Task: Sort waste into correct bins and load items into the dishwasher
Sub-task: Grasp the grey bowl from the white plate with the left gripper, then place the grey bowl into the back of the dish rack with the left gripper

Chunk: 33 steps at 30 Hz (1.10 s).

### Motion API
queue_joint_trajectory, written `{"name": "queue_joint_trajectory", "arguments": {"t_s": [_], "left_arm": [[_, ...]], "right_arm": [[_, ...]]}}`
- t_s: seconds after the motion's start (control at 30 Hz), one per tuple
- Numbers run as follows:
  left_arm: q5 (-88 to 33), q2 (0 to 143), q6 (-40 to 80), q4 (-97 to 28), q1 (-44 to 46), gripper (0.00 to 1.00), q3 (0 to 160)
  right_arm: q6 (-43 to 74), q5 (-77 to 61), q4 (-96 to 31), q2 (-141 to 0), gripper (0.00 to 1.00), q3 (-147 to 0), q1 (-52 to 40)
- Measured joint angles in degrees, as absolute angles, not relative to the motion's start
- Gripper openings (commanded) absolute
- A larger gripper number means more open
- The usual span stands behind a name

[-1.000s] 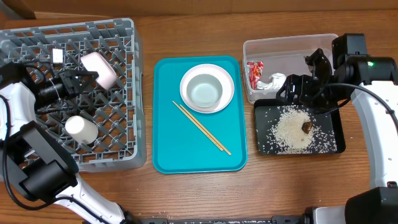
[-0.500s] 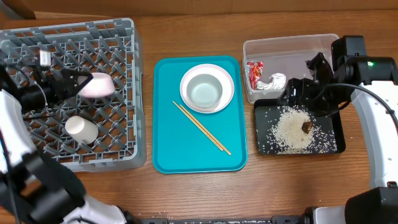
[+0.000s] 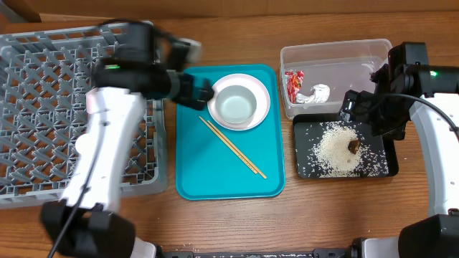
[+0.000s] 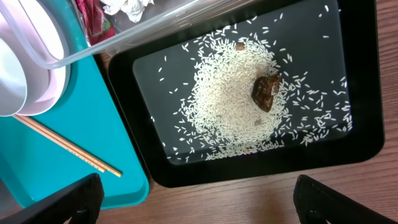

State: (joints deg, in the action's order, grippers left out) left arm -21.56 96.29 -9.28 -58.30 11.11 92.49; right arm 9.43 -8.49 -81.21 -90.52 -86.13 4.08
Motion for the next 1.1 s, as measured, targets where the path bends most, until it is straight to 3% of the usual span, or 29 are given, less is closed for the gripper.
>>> {"name": "queue_joint_trajectory", "arguments": {"t_s": [0.2,0.37,0.47,0.57,0.6,0.63,1.1], "left_arm": [[-12.27,106.04,-7.25,-51.24,23.9,0.96,92.47],[-10.24,114.37,-4.56,-49.36,27.57,0.6,92.47],[-9.72,118.43,-3.49,-49.36,28.45,0.53,92.47],[-9.47,120.38,-2.59,-49.54,28.53,0.18,92.4],[-9.34,120.55,-1.8,-49.58,28.51,0.09,92.4],[-9.23,120.55,-1.87,-49.56,28.51,0.06,92.4],[-10.09,112.27,0.58,-52.47,24.01,0.04,100.95]], "right_arm": [[9.45,-8.45,-81.23,-90.52,0.99,-86.13,4.1],[9.47,-8.45,-81.23,-90.52,1.0,-86.13,4.1],[9.47,-8.45,-81.23,-90.52,0.99,-86.13,4.1],[9.45,-8.45,-81.28,-90.52,1.0,-86.13,4.1],[9.47,-8.45,-81.25,-90.52,1.0,-86.13,4.1],[9.45,-8.43,-81.25,-90.52,1.0,-86.13,4.1],[9.47,-8.32,-81.28,-90.52,0.99,-86.13,4.1]]}}
